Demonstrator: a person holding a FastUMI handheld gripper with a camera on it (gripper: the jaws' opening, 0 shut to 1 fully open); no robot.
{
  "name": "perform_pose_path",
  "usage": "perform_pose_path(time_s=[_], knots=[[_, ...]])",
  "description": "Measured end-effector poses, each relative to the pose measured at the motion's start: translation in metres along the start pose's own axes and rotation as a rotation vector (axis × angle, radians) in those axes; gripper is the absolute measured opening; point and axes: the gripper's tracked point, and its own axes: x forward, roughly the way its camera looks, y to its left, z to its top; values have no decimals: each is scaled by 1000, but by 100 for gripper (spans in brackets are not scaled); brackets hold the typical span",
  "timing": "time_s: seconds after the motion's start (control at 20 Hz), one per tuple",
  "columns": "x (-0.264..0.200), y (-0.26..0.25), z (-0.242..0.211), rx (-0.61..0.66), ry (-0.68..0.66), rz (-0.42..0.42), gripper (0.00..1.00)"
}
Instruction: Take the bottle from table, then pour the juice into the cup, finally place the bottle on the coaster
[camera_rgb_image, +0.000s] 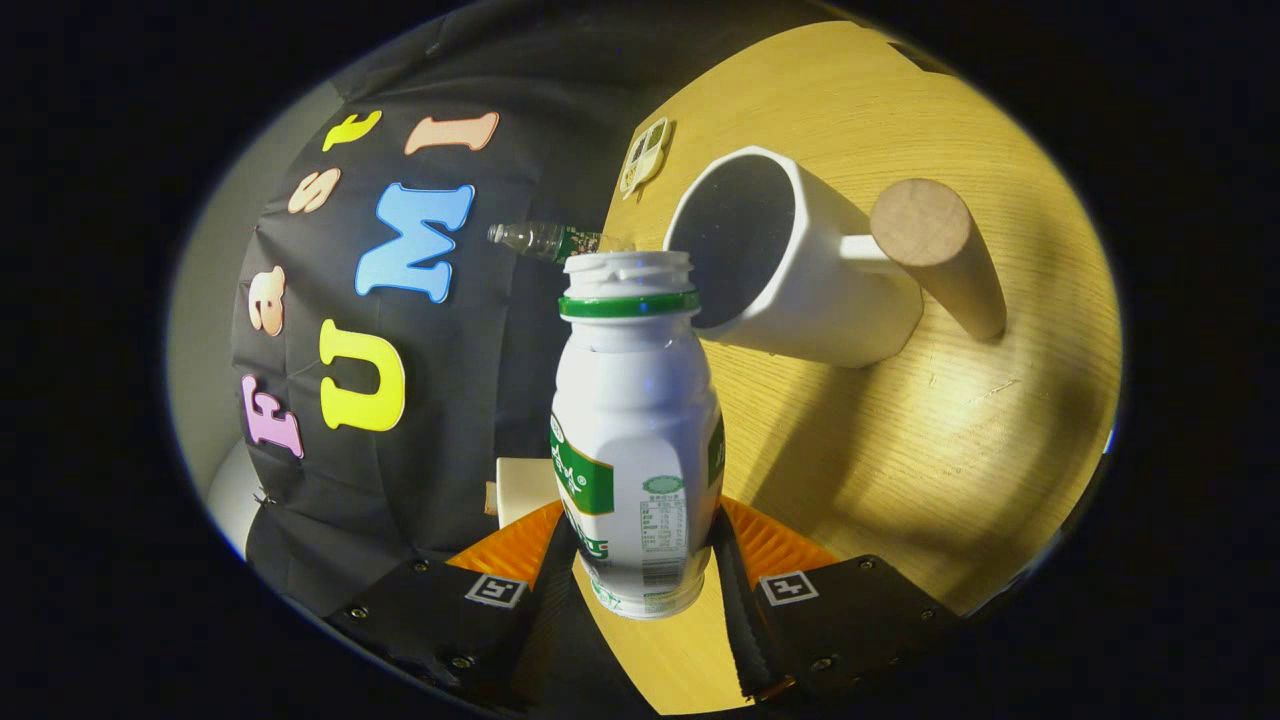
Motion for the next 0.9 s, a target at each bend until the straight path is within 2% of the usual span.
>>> perform_pose_path(time_s=[0.9], knots=[[-5,13,-8,175,81,1,70]])
